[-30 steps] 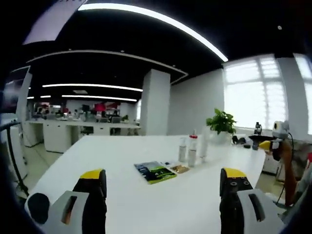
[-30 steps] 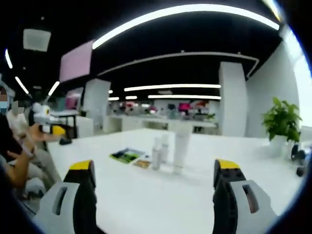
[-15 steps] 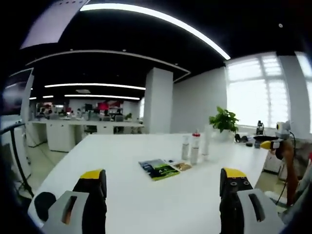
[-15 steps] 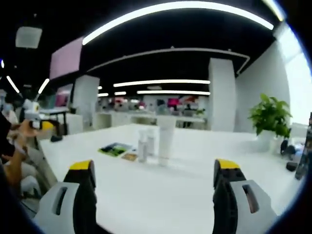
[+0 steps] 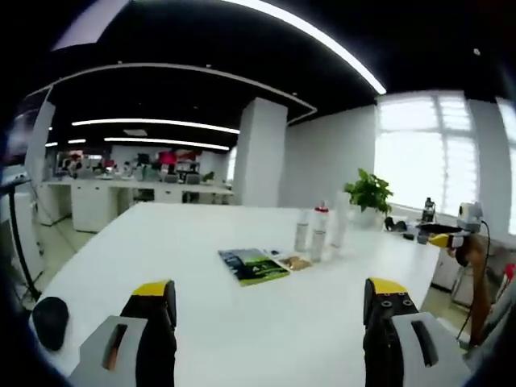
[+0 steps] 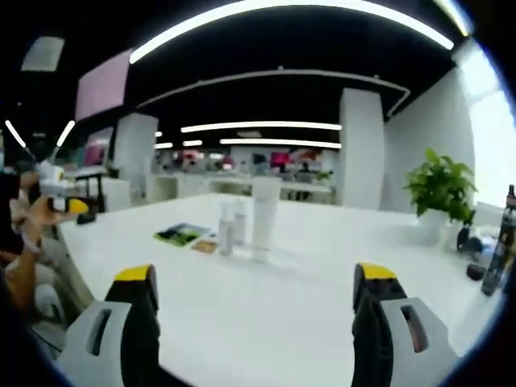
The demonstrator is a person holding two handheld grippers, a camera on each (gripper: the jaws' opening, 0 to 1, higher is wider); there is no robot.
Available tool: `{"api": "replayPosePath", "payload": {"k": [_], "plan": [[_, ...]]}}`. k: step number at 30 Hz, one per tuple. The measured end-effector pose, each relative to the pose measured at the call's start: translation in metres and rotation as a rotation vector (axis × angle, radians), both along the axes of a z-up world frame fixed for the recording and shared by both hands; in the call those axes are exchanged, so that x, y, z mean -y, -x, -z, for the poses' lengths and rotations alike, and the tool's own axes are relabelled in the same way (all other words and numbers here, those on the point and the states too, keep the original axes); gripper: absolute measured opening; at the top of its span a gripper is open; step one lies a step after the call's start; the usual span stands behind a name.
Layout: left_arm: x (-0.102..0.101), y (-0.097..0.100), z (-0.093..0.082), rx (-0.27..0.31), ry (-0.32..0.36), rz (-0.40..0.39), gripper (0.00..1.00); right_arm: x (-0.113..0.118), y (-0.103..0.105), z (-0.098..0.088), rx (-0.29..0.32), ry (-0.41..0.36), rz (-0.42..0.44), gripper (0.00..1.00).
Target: Arrange the skincare products in the storage area until every visible bottle or jar stands upright without overlapping.
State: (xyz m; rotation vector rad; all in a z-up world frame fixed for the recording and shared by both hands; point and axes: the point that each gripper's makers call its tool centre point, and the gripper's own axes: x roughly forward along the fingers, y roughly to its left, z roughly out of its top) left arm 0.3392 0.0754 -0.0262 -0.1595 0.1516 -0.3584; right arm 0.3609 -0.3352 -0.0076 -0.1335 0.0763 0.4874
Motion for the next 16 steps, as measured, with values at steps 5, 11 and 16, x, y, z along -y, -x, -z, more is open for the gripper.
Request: {"api": "replayPosePath", "payload": {"k": [5, 11, 16], "plan": [[0.006, -0.007, 0.001, -0.033, -0.01, 0.02, 1.0, 0.002, -0.001, 0.0, 0.002, -0.003, 0.008, 1.0], [0.019, 0.003, 0.021, -0.12, -0.088, 0.067, 1.0, 0.015, 0.0, -0.004, 0.011, -0.004, 0.035, 1.0], [0.008, 0.001, -0.009, 0.014, -0.013, 0.007, 1.0, 0.021, 0.002, -0.009, 0.025, -0.013, 0.054, 1.0]]}}
